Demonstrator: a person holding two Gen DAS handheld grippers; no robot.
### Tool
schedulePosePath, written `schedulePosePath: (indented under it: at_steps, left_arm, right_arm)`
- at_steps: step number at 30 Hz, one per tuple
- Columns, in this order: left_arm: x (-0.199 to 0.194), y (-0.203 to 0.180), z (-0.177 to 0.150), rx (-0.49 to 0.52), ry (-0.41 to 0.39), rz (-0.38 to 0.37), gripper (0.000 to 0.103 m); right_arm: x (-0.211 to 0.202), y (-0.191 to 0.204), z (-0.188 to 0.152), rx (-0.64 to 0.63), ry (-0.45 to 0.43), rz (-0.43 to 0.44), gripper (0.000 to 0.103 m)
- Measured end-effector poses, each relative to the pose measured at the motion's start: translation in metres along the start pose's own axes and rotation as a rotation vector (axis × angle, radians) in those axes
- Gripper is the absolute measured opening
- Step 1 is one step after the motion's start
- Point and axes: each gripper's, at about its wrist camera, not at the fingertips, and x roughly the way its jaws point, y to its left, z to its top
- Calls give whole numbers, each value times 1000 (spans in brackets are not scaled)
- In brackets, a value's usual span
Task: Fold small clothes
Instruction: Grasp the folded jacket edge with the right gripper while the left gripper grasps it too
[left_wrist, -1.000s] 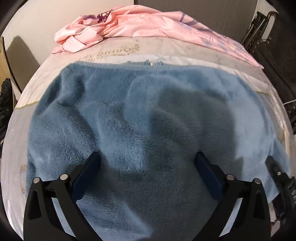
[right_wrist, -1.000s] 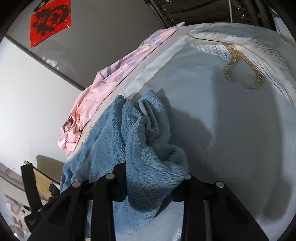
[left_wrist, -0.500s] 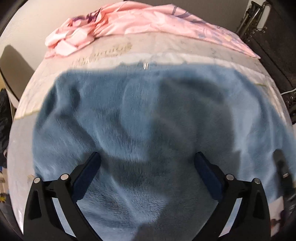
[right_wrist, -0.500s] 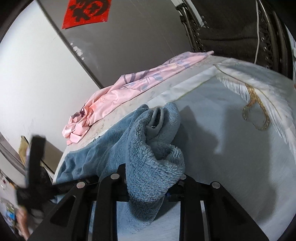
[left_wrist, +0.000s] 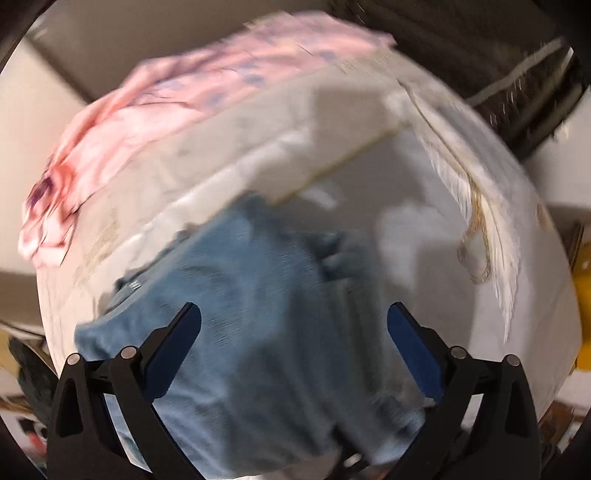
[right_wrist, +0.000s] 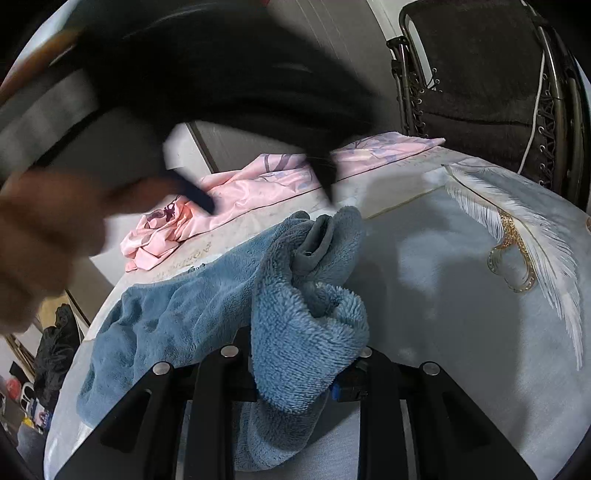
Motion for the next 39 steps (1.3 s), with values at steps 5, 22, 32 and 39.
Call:
schedulePosePath:
  at_steps: [5,22,32,39]
  left_arm:
    - [43,-17,11,25,170,44,98]
    - [-27,17,-9,-65,9,-80,29]
    - [-91,28,-21,-48,-196,-211,29]
    - [-104,92,-52,-76,-275,-173,29]
  right_arm:
    - [0,7,-2,-39,-11,0,26]
    - [-32,-11,18,20,-58,43,24]
    - [-85,17,45,-146,-170,-59,24]
    - [-82,89,40,-320,-193,-46,24]
